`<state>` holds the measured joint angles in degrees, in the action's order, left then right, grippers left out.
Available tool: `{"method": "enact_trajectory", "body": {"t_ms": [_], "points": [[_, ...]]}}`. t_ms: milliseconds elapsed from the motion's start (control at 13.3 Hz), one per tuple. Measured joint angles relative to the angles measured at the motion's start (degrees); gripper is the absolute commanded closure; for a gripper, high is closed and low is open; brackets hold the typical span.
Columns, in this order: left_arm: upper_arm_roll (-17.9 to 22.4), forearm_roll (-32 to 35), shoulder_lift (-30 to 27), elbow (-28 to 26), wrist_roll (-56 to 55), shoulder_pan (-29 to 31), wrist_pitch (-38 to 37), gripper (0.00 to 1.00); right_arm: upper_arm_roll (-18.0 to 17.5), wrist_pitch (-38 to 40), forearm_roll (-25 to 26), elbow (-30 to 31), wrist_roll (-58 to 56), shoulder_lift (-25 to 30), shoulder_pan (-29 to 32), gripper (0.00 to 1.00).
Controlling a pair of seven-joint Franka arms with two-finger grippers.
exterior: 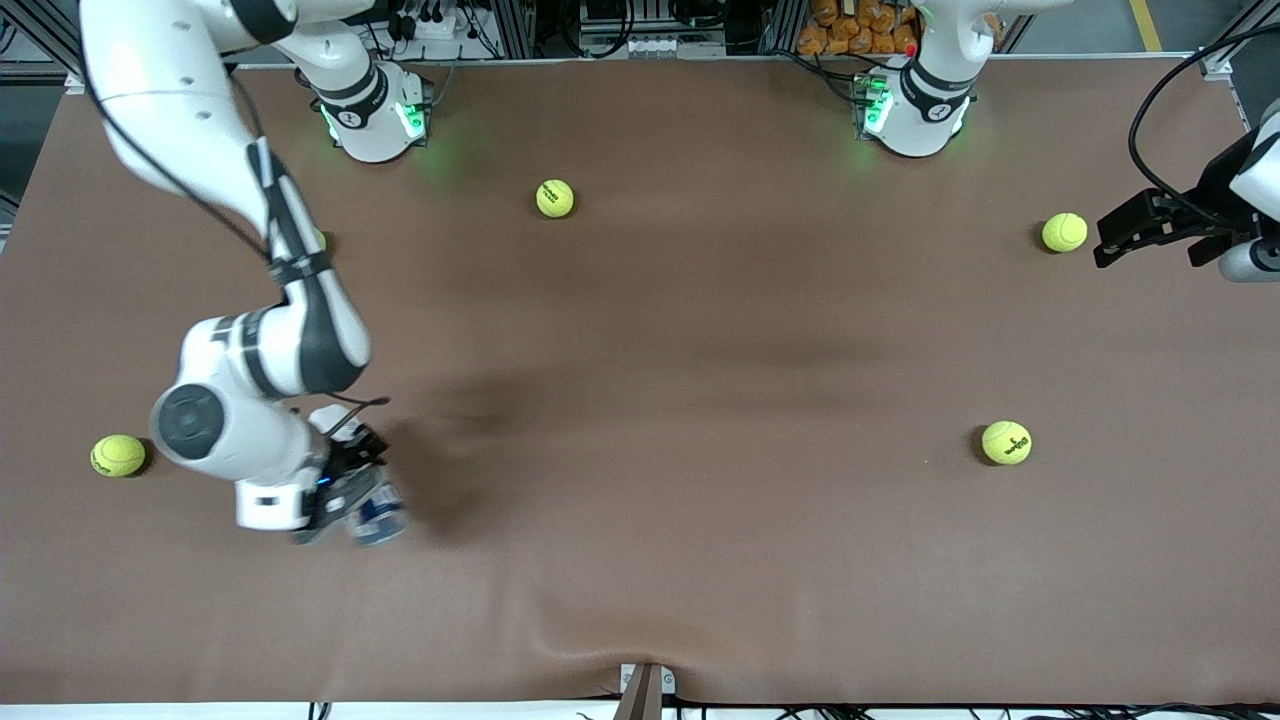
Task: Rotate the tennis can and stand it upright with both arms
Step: 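Carry the can with the right gripper to the table center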
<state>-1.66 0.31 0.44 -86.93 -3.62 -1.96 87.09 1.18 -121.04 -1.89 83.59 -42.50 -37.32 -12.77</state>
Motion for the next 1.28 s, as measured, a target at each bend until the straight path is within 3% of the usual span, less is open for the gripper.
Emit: {"method": "enact_trajectory", "body": {"t_ms": [377, 603, 904, 1130, 1205, 1281], "points": [[0.00, 0.00, 0.04, -0.13, 0.00, 0.00, -0.05, 0.00, 0.11, -0.50, 0.60, -0.35, -6.44, 0.77, -15.14, 0.23], [0.00, 0.00, 0.22, -0.16, 0.00, 0.01, -0.06, 0.00, 0.46, -1.16, 5.11, -0.54, -6.41, 0.23, -22.51, 0.23], [-0.02, 0.00, 0.55, -0.17, 0.00, 0.00, -0.06, 0.00, 0.71, -7.48, 13.49, -0.55, -3.40, -5.37, -30.74, 0.23], [-0.03, 0.00, 0.69, -0.18, 0.00, -0.01, -0.06, 0.00, 1.00, -8.79, 15.53, -3.64, 0.33, -10.28, -32.46, 0.22], [-0.04, 0.00, 0.72, -0.18, 0.00, -0.01, -0.06, 0.00, 1.02, -8.80, 15.66, -4.91, 1.19, -11.47, -32.48, 0.15], [-0.04, 0.00, 0.75, -0.18, 0.00, -0.01, -0.06, 0.00, 1.06, -8.80, 15.94, -5.81, 1.49, -12.39, -32.48, 0.00]]}}
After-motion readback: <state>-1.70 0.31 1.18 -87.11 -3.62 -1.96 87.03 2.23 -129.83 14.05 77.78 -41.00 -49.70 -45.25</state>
